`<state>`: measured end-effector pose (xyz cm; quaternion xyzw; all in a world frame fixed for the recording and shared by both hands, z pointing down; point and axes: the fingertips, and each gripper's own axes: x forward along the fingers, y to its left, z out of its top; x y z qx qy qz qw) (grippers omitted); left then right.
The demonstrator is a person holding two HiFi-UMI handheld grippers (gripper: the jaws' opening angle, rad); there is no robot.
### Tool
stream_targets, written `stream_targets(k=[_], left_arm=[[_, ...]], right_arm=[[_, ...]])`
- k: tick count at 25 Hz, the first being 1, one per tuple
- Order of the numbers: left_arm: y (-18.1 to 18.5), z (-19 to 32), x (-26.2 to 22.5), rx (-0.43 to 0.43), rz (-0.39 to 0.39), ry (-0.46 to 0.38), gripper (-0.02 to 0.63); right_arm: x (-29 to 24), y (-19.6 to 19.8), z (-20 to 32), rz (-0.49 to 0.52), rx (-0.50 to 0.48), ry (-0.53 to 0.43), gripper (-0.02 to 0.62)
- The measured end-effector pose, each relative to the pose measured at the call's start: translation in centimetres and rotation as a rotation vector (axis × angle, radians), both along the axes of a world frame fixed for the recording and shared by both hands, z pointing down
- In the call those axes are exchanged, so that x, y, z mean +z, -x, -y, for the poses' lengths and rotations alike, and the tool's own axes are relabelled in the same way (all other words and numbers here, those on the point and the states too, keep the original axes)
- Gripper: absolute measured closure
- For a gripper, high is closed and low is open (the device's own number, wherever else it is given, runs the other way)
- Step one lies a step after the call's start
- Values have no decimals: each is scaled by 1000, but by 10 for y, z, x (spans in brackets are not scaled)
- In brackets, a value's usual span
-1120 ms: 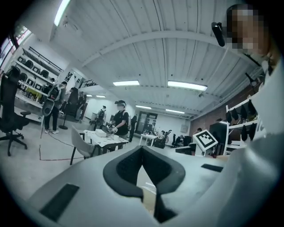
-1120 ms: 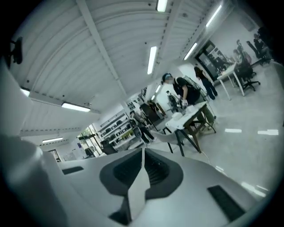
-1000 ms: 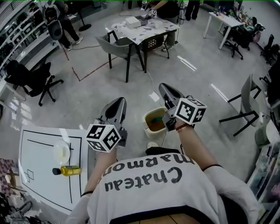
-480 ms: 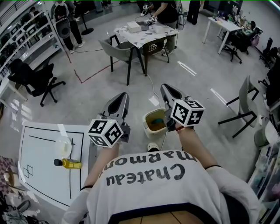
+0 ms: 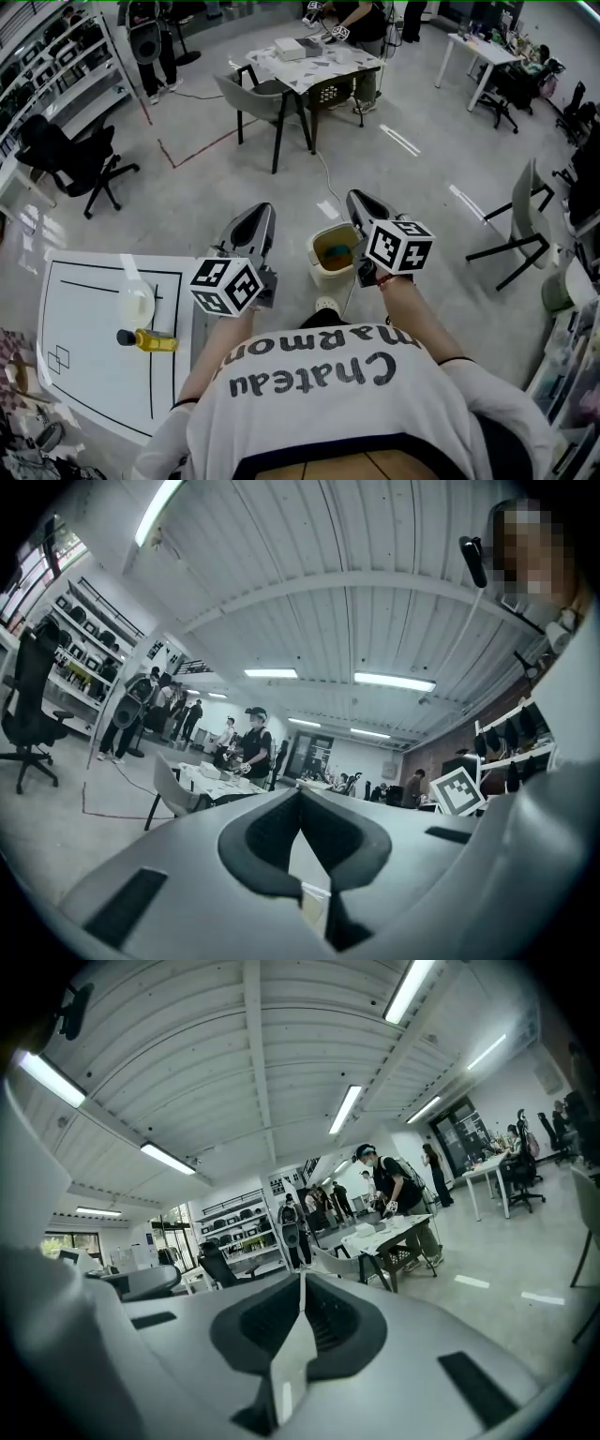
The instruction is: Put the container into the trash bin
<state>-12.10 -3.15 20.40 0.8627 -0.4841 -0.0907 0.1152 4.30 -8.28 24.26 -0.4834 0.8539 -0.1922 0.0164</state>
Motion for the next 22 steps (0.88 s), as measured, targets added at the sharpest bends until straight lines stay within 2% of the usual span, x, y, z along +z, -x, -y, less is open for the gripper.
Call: stream_targets(k=[13,22], left_arm=[[19,0,27,-17,-35,59,583],[20,1,27,-17,-42,52,582]], right_arm=[[26,10,-6,1,13,62,558],[30,15,-8,-28,-1,68,560]])
